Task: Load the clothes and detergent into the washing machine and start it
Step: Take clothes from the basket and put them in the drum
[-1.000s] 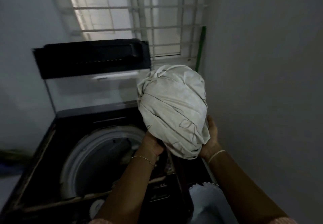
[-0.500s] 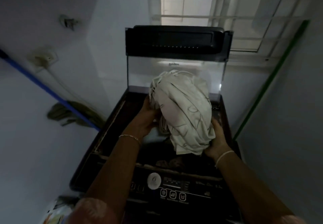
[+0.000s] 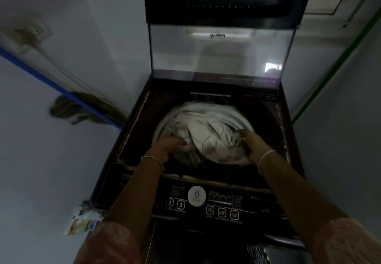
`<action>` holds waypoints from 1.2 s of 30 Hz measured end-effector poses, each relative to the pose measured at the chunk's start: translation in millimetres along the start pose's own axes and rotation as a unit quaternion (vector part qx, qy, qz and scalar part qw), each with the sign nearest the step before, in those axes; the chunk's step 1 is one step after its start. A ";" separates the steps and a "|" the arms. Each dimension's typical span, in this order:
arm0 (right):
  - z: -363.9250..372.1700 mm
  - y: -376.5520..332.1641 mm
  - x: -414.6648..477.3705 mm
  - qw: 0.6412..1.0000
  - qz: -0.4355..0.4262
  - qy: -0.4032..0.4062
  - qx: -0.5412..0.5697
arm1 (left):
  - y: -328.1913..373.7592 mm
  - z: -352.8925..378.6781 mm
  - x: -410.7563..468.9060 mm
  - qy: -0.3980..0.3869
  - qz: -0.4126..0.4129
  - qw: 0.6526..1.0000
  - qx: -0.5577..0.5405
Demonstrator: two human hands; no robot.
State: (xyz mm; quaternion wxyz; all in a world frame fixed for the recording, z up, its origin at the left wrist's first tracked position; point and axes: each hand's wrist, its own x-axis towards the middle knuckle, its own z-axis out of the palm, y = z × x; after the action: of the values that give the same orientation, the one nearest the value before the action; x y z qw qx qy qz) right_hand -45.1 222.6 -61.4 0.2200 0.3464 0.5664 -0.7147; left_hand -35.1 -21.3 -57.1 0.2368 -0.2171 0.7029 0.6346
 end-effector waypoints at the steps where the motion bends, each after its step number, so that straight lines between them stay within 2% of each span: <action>1: -0.2 3.4 4.5 1.000 -0.005 0.000 0.005 | -1.3 2.5 -4.8 -0.006 -0.015 1.000 0.010; 7: 10.4 27.7 15.2 0.999 -0.030 -0.026 -0.014 | -18.9 16.1 15.4 -0.022 -0.077 0.995 0.057; 12: 17.7 44.0 5.2 0.992 -0.097 0.013 -0.083 | -21.0 25.9 19.3 -0.045 -0.040 0.994 0.090; 18: 23.9 43.1 -10.9 0.983 -0.143 0.011 -0.118 | -23.9 27.0 19.5 -0.053 -0.016 0.994 0.095; 23: 34.8 49.0 -35.4 0.960 -0.230 0.006 -0.162 | -18.1 31.5 7.0 0.003 0.117 0.992 0.035; 26: 41.5 53.9 -57.5 0.942 -0.279 -0.006 -0.188 | -14.8 36.5 -11.2 0.032 0.193 0.979 0.048; 31: 42.3 70.4 -81.4 0.914 -0.337 -0.011 -0.227 | -29.6 39.3 -40.5 0.050 0.234 0.971 0.023; 36: 32.8 90.3 -101.1 0.908 -0.350 -0.035 -0.226 | -44.0 37.3 -82.5 0.113 0.262 0.958 0.012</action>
State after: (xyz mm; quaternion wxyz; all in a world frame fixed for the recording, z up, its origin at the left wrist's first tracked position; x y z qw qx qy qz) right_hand 77.8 159.6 -41.6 0.0476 0.0414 0.7897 -0.6102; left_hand 59.2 11.8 -44.7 -0.0162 -0.0925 0.7648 0.6374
